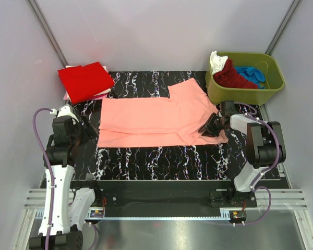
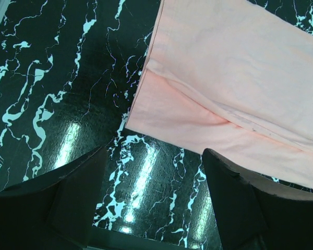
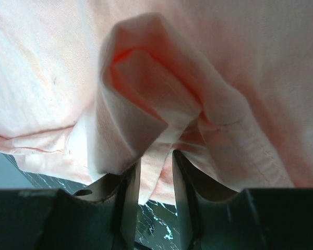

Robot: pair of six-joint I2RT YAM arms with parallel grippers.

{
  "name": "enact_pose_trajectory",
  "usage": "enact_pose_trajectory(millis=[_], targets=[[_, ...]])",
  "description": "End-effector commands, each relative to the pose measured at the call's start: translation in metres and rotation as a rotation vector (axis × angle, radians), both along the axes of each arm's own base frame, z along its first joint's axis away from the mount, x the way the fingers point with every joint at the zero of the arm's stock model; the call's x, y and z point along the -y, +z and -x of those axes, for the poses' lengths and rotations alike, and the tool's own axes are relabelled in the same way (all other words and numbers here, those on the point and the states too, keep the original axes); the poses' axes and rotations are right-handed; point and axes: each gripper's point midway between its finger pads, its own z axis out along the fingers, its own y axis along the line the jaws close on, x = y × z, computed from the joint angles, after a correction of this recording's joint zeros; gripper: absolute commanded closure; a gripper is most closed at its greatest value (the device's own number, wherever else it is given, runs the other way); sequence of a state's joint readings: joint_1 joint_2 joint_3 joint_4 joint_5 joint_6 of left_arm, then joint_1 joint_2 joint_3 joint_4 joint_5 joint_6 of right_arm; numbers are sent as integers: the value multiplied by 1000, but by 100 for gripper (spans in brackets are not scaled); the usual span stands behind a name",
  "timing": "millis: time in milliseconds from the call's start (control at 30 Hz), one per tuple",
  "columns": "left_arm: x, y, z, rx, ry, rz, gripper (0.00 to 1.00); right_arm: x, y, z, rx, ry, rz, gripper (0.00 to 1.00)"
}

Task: Fold and stack the t-shirts
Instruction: Fold the tshirt

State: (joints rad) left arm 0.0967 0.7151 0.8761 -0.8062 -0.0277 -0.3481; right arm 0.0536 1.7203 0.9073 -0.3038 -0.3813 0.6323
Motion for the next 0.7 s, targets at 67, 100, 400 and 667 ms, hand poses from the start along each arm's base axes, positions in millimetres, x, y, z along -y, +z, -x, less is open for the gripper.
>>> enact_pose_trajectory(millis=[67, 100, 400, 667], targets=[[-4, 10, -8, 56, 15, -16, 20, -3, 5, -21, 54, 8, 3, 63], [-4, 10, -8, 56, 15, -16, 20, -4, 5, -22, 56, 9, 1, 64], [-3, 10, -8, 58, 11, -13, 20, -13, 23, -28, 95, 25, -30, 70], [-4, 10, -8, 61, 13, -13, 20, -31, 22, -27, 93, 55, -57, 80]])
